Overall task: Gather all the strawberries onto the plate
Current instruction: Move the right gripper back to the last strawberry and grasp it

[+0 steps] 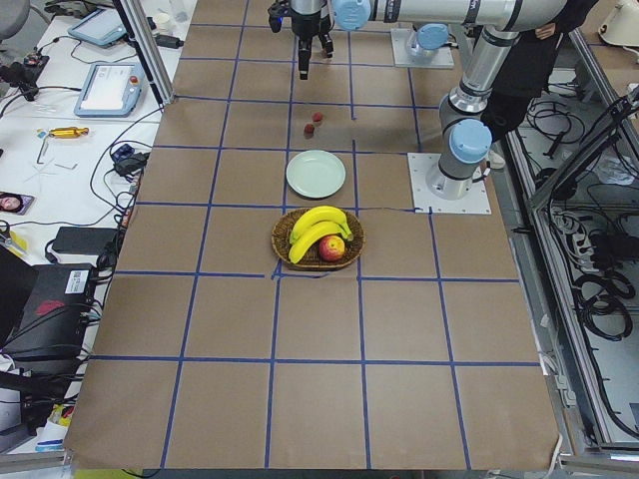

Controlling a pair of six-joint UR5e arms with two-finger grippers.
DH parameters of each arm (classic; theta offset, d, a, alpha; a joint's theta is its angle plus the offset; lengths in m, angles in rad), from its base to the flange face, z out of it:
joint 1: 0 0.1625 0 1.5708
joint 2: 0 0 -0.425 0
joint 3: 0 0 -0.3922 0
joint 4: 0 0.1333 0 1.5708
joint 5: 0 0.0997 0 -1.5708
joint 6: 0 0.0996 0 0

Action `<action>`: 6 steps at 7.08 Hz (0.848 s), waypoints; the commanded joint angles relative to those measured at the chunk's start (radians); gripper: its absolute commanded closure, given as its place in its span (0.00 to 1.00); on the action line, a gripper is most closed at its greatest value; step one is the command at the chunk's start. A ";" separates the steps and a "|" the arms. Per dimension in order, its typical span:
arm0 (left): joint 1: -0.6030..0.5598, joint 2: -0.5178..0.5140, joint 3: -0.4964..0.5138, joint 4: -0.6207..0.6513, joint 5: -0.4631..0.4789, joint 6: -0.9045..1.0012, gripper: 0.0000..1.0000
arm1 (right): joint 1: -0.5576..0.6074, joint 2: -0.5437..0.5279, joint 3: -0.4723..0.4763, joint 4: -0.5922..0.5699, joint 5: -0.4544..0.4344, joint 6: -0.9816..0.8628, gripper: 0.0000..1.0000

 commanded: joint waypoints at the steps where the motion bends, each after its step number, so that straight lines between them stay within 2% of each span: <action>1: 0.000 0.000 0.000 0.000 0.000 0.000 0.00 | 0.002 -0.001 -0.004 -0.001 -0.004 0.007 0.80; 3: 0.000 0.000 0.000 0.000 0.000 0.000 0.00 | 0.018 -0.011 -0.049 0.003 0.037 0.071 0.82; 4: 0.000 0.002 0.000 0.000 0.000 0.000 0.00 | 0.058 -0.002 -0.103 0.018 0.119 0.151 0.82; 6: 0.000 0.000 0.000 0.000 0.000 0.000 0.00 | 0.187 0.050 -0.166 0.006 0.157 0.348 0.82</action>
